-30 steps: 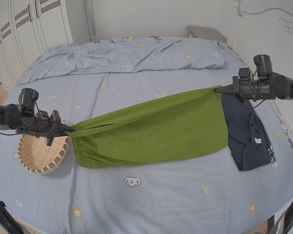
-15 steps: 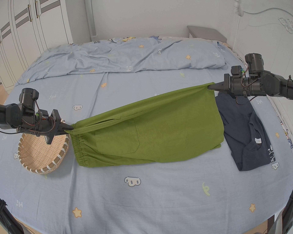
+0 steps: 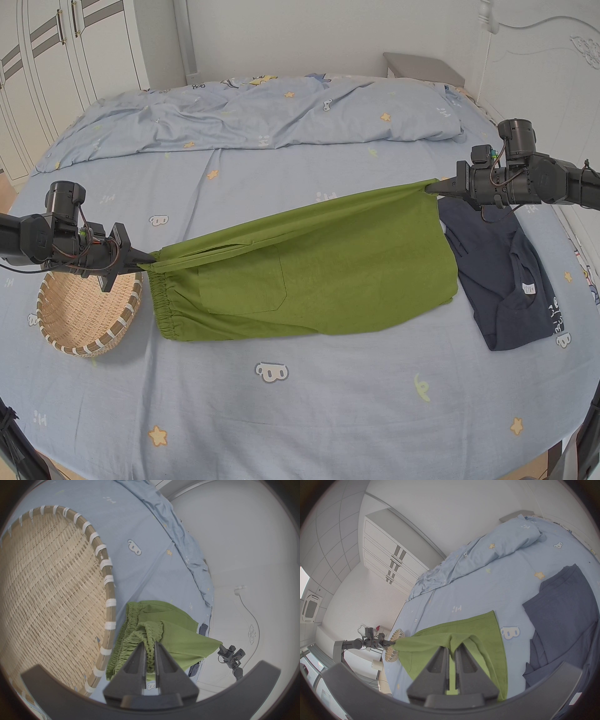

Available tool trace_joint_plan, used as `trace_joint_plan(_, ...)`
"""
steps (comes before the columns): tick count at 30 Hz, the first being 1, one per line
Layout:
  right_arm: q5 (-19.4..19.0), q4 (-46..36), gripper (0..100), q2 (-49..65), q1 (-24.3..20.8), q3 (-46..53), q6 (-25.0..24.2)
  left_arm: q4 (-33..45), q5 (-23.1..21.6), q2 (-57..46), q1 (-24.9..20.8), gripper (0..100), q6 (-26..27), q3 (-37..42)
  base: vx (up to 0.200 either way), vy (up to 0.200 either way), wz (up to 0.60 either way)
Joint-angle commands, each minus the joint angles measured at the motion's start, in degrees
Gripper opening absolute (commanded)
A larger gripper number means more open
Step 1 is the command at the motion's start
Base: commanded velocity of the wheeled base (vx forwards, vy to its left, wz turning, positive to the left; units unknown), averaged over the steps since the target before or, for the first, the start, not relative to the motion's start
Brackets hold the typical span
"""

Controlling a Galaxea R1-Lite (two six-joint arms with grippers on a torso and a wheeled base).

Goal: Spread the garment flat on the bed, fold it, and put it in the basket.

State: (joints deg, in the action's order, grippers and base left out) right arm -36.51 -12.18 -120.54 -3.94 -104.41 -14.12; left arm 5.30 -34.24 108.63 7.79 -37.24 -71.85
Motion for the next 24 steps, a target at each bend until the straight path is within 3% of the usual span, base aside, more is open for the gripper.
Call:
trace_joint_plan(1, 0.3, 0.3, 0, -0.4, 0.1, -0.4, 0.1, -0.1, 0.0, 1.1, 0.0, 0, 0.2, -1.3, 0.0, 0.0, 0.0)
trace_joint_plan(22, 1.5, 2.7, 0, -5.0, -0.4, -3.3, -0.1, -1.4, 0.1, 6.5, -0.1, 0, 0.1, -6.6, 0.0, 0.0, 0.0)
trace_joint_plan(23, 1.5, 2.7, 100, -5.3, -0.4, -3.4, -0.1, -1.4, 0.1, 6.5, -0.3, 0, 0.1, -6.5, 0.0, 0.0, 0.0)
trace_joint_plan(24, 1.5, 2.7, 100, -5.3, -0.4, -3.4, -0.1, -1.4, 0.1, 6.5, -0.3, 0, 0.1, -6.5, 0.0, 0.0, 0.0)
